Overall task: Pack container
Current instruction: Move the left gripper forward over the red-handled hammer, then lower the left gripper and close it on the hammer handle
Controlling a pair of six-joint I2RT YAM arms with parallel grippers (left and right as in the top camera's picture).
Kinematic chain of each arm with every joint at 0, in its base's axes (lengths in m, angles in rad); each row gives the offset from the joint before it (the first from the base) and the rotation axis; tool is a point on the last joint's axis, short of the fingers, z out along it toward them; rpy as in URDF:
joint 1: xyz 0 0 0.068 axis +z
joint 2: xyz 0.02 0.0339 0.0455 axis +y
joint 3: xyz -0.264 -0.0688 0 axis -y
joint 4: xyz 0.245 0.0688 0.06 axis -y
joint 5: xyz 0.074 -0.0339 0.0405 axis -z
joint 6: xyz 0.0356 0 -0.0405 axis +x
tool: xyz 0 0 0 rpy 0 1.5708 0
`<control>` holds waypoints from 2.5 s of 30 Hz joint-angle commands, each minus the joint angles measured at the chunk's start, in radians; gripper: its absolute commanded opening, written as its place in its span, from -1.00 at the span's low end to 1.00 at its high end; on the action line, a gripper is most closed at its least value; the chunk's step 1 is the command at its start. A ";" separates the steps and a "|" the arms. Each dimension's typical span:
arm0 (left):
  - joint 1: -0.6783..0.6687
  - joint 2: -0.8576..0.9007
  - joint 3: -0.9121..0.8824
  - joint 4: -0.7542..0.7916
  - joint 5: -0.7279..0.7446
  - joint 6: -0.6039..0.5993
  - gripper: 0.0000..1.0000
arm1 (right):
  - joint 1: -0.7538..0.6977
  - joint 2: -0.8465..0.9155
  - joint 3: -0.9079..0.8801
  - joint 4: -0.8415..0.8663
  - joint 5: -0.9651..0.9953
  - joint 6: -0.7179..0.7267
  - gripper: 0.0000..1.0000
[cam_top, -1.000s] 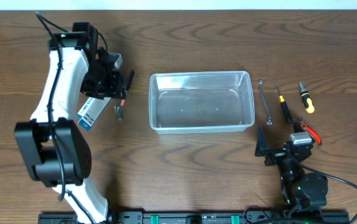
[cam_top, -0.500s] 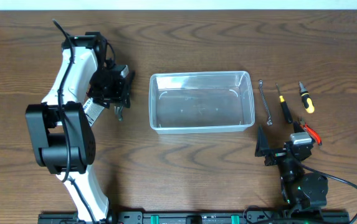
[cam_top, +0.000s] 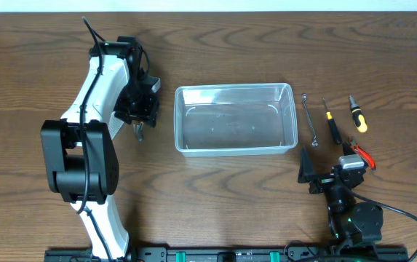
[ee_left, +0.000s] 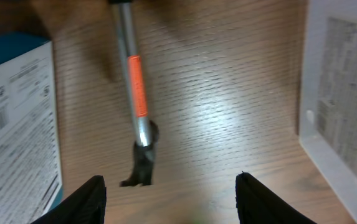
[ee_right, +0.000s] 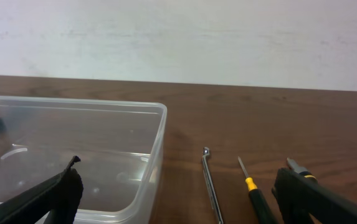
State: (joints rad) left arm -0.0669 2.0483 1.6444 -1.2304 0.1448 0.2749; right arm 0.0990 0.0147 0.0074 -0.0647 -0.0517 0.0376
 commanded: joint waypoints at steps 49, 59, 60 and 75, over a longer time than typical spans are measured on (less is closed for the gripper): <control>0.011 0.011 -0.216 0.208 -0.032 0.009 -0.03 | -0.014 -0.008 -0.002 -0.003 0.003 -0.001 0.98; 0.011 0.011 -0.216 0.200 -0.091 0.009 -0.32 | -0.014 -0.008 -0.002 -0.003 0.003 -0.001 0.99; 0.011 0.011 -0.216 0.200 -0.091 0.008 -0.38 | -0.014 -0.008 -0.002 -0.003 0.003 -0.001 0.99; 0.011 0.011 -0.216 0.201 -0.090 0.007 -0.63 | -0.014 -0.008 -0.002 -0.003 0.003 -0.001 0.99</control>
State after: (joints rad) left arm -0.0589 2.0491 1.4364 -1.0241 0.0669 0.2855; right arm 0.0990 0.0147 0.0074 -0.0647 -0.0521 0.0376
